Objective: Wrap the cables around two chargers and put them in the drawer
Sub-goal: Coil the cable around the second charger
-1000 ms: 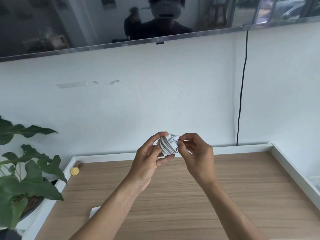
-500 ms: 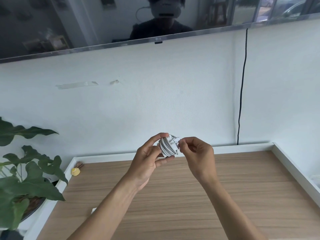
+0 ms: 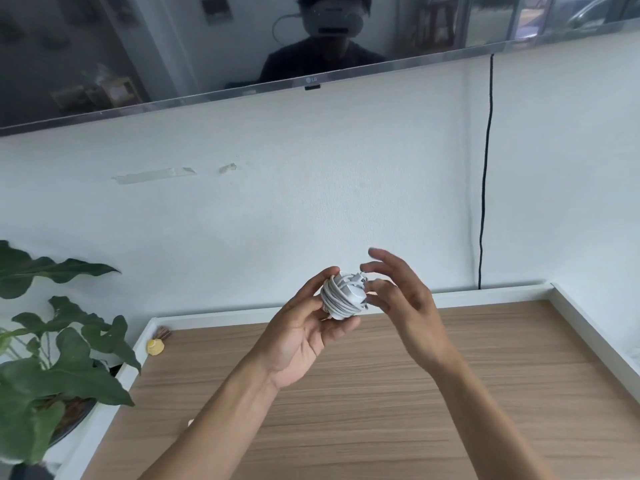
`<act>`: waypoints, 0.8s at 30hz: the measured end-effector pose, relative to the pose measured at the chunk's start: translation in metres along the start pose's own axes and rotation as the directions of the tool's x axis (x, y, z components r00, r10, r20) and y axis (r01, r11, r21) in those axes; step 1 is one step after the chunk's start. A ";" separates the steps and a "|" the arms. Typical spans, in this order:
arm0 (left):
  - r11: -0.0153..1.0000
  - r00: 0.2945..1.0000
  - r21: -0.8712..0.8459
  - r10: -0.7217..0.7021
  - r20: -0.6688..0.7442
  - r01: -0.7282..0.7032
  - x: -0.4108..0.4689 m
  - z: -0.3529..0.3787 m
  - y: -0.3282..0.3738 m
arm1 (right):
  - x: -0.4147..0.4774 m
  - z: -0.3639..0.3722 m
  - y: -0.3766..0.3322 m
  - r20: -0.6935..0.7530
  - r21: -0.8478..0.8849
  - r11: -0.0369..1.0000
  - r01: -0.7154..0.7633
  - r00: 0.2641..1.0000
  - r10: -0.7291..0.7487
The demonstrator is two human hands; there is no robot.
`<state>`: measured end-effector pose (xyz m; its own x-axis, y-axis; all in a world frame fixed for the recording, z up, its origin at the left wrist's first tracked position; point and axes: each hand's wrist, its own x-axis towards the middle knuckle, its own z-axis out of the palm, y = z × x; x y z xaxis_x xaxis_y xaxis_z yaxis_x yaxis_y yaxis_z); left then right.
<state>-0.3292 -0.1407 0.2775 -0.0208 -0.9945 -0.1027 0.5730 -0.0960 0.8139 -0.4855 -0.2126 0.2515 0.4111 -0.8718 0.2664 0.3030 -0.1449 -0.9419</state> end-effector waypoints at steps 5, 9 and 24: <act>0.996 0.999 -0.084 -0.035 0.011 0.035 0.001 0.003 -0.001 | 0.004 -0.014 -0.019 0.164 -0.119 0.993 0.027 0.986 -0.007; 0.991 0.998 -0.122 -0.054 0.021 0.056 0.002 0.007 -0.004 | 0.008 -0.020 -0.021 0.187 -0.101 0.995 0.000 0.982 0.019; 0.984 0.999 -0.170 -0.054 0.004 0.054 -0.003 0.007 -0.010 | 0.006 -0.016 -0.011 0.163 -0.005 0.999 -0.051 0.985 0.051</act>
<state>-0.3401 -0.1374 0.2736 -0.0552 -0.9880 -0.1446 0.7021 -0.1414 0.6979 -0.5001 -0.2236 0.2604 0.5605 -0.7901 0.2481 0.2775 -0.1031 -0.9552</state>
